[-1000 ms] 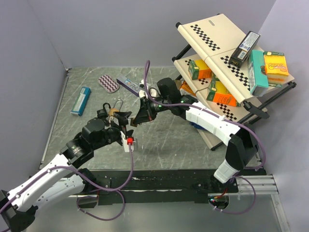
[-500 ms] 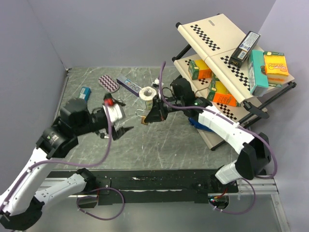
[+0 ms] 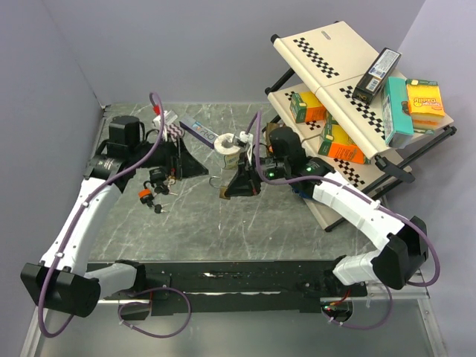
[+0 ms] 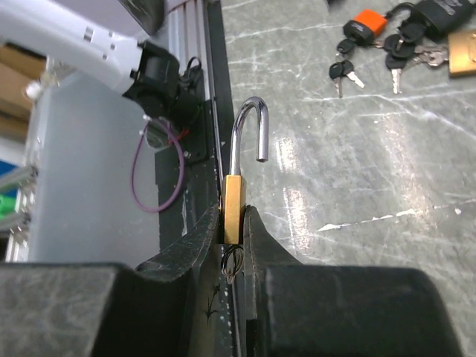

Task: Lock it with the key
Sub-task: Lock the lock.

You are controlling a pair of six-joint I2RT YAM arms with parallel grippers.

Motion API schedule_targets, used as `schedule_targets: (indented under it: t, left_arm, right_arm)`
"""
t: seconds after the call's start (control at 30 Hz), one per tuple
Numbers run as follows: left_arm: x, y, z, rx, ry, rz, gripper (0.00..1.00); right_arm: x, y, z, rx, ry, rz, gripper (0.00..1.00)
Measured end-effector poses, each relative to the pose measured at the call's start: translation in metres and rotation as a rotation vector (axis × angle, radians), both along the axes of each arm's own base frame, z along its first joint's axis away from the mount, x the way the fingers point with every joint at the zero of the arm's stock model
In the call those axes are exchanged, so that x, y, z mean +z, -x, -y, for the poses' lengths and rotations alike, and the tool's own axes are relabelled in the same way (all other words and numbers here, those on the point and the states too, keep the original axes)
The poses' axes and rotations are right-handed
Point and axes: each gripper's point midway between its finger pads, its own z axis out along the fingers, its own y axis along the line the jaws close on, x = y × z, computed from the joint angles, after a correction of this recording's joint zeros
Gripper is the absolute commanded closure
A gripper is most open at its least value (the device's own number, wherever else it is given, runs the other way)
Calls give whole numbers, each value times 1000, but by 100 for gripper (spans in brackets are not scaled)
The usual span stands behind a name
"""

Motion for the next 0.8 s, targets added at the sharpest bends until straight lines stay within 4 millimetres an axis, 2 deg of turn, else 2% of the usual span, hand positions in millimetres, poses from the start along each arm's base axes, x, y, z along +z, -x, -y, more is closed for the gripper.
schedule_targets:
  t: [0.07, 0.27, 0.5, 0.67, 0.8]
  left_arm:
    - [-8, 5, 2, -5, 14, -60, 5]
    - [-15, 11, 5, -19, 21, -100, 10]
    - [-25, 27, 16, -102, 15, -102, 19]
    - [-40, 39, 23, -157, -14, -120, 23]
    - [-59, 40, 26, -179, -21, -190, 26]
  right_arm:
    - [-1, 6, -2, 24, 5, 19, 100]
    - [-3, 19, -7, 76, 21, 57, 100]
    - [6, 21, -9, 90, 12, 77, 100]
    - [8, 21, -10, 91, 9, 81, 100]
    - [10, 21, -9, 99, 11, 116, 100]
